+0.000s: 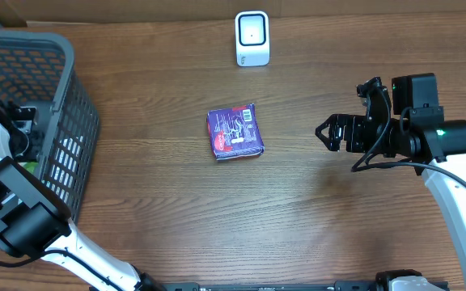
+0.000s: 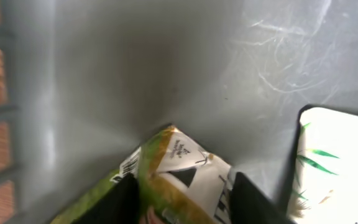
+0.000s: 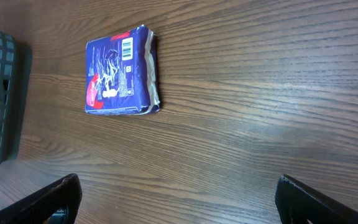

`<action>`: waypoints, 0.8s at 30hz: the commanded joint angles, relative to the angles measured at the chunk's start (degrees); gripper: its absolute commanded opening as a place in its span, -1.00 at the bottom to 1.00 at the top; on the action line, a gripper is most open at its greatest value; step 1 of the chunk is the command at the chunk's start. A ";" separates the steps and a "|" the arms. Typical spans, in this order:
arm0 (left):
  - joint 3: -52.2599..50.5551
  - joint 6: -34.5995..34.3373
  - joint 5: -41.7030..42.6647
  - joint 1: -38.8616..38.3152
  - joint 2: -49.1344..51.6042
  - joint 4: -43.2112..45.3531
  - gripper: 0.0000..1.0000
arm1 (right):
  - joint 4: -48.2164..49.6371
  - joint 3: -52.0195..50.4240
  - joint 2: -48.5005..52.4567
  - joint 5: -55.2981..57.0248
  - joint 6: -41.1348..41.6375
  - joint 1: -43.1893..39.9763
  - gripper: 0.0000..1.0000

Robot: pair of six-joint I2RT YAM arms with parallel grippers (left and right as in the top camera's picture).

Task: Scan the item barcode
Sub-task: 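Grasp the green drink pouch inside the basket with the left gripper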

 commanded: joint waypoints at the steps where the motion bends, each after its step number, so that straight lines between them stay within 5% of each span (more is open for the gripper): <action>1: -2.16 -3.32 0.94 -0.07 0.42 -1.95 -0.42 | 0.48 0.48 -0.20 -0.31 0.11 0.48 1.00; 3: -2.21 -3.41 0.13 -0.13 0.39 -2.34 -0.24 | 0.55 0.48 -0.20 -0.31 0.09 0.48 1.00; 4: -1.84 -3.50 -1.36 -0.31 0.33 -2.29 0.22 | 0.72 0.48 -0.20 -0.31 0.09 0.48 1.00; 8: 1.92 -3.54 -4.09 -1.68 0.33 -3.91 0.44 | 1.18 0.48 -0.20 -0.33 0.11 0.48 1.00; 13: 6.21 -3.32 -6.08 -3.08 0.33 -7.45 0.48 | 0.90 0.48 -0.20 -0.33 0.11 0.48 1.00; 24: 2.93 -5.42 -10.27 0.83 0.37 -13.86 0.24 | 1.44 0.48 -0.20 1.18 0.11 0.48 1.00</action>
